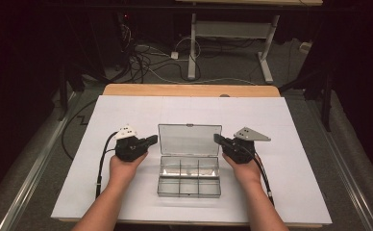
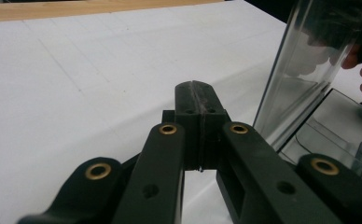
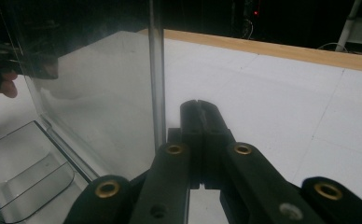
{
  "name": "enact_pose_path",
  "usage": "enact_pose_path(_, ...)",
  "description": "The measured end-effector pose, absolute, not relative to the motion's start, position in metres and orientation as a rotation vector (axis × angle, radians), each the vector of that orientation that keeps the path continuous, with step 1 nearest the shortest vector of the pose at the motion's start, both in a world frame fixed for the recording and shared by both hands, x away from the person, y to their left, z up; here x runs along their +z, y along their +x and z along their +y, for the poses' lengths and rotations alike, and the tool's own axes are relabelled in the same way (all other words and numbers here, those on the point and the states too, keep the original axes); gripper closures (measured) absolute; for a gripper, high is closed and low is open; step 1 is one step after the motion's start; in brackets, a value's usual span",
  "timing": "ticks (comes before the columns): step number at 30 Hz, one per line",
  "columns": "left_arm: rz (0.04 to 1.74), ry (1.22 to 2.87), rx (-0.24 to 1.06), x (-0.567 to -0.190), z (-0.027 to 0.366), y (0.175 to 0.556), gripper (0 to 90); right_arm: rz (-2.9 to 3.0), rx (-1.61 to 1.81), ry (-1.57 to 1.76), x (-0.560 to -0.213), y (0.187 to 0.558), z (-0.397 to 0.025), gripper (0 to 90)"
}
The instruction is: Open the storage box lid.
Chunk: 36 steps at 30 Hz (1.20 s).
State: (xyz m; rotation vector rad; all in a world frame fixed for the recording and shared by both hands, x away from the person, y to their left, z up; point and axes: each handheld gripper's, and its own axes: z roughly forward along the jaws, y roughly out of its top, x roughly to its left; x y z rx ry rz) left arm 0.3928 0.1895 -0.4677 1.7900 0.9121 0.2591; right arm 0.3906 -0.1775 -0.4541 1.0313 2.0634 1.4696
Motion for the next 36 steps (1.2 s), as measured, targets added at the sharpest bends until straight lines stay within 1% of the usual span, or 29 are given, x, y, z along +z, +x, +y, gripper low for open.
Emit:
enact_pose_path(7, 0.892, 1.8, 0.252, -0.462, 0.179, 0.402, 87.6, 2.065, 1.455, 1.045, -0.457, 0.393, -0.177, 90.0)
enact_pose_path(17, 0.892, 1.804, 0.264, -0.459, 0.175, 0.405, 87.6, 2.075, 1.418, 1.068, -0.458, 0.399, -0.177, 90.0)
enact_pose_path(28, 0.935, 1.812, 0.244, -0.466, 0.175, 0.416, 87.6, 2.102, 1.352, 1.115, -0.46, 0.411, -0.174, 90.0)
enact_pose_path(36, 0.971, 1.854, 0.225, -0.475, 0.173, 0.424, 87.7, 2.136, 1.298, 1.156, -0.467, 0.419, -0.173, 90.0)
